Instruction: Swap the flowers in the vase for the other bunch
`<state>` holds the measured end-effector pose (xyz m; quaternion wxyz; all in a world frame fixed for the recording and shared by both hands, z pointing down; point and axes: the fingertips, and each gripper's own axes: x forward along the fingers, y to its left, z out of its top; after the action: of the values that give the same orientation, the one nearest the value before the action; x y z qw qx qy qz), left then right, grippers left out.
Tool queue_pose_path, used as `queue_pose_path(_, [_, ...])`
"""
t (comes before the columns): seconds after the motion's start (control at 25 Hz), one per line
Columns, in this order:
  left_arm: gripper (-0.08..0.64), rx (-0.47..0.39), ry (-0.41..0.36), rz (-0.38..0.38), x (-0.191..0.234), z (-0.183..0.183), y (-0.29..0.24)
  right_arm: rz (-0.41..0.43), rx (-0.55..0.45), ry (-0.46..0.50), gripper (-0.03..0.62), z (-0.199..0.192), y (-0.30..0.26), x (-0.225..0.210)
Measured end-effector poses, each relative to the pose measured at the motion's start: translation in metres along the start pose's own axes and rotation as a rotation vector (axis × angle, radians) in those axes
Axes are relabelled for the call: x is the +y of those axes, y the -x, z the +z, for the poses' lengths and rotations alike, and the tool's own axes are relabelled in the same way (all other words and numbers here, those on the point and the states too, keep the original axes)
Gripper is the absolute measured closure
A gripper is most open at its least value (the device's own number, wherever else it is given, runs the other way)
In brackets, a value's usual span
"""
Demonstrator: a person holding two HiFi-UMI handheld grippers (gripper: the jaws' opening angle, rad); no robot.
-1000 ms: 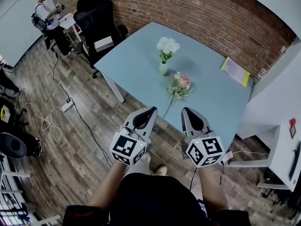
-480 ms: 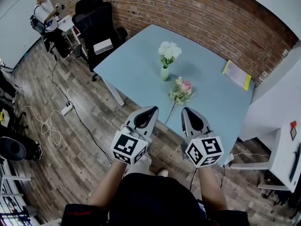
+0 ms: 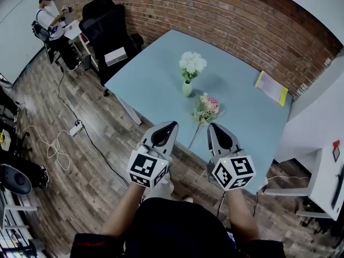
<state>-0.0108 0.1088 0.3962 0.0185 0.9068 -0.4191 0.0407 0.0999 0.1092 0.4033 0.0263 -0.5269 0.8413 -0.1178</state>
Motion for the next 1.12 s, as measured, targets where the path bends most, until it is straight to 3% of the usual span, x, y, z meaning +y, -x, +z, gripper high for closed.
queue_pose_path(0.36, [0.551,-0.014,0.01,0.008,0.023,0.007,-0.025,-0.019,0.011,0.004,0.58,0.007,-0.028,-0.015])
queue_pose_path(1.12, [0.551,-0.011,0.056,-0.048,0.077,0.014,-0.063,-0.072,0.043,0.017,0.579,0.018,-0.088,-0.022])
